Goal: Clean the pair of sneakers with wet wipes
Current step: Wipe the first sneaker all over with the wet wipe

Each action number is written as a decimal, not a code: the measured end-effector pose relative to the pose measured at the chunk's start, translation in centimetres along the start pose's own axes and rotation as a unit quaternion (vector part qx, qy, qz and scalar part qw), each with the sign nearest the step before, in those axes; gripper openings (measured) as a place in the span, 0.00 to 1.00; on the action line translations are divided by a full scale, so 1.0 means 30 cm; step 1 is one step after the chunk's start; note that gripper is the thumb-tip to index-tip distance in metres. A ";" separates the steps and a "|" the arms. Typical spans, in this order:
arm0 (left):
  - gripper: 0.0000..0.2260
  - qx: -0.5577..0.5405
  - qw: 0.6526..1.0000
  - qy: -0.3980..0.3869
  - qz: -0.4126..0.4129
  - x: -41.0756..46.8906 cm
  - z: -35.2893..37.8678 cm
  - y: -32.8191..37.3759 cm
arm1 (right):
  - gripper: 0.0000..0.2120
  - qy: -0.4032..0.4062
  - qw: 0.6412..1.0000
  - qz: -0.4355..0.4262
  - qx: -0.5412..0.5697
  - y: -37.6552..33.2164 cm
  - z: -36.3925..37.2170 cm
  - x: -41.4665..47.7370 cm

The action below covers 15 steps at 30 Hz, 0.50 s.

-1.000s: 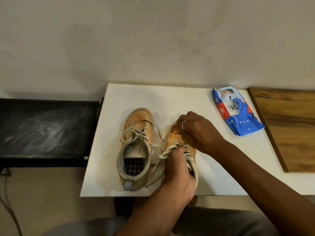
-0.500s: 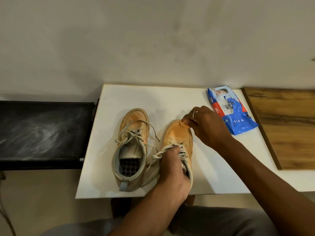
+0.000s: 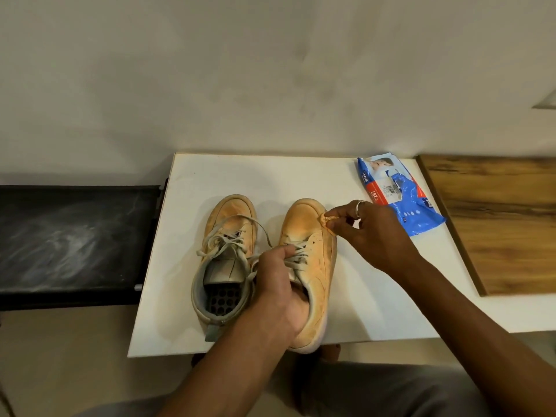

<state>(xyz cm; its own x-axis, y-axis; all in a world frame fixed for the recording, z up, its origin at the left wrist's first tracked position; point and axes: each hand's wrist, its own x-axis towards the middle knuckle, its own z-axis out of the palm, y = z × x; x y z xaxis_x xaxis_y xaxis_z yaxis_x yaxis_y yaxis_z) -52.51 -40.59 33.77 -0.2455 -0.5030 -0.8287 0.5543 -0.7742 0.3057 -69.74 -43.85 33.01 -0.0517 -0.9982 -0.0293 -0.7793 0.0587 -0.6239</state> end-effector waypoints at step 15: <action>0.29 0.562 0.826 0.017 0.045 -0.047 0.009 -0.049 | 0.10 -0.071 0.995 0.059 -0.037 0.054 0.060 0.005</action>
<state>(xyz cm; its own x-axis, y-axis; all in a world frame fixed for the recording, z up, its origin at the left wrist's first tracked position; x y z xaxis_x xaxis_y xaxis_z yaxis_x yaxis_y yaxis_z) -53.19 -38.85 34.61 -0.2102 -0.5824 -0.7853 -0.5241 -0.6109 0.5934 -69.88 -43.91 30.58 -0.0601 -0.9754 -0.2120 -0.8167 0.1701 -0.5514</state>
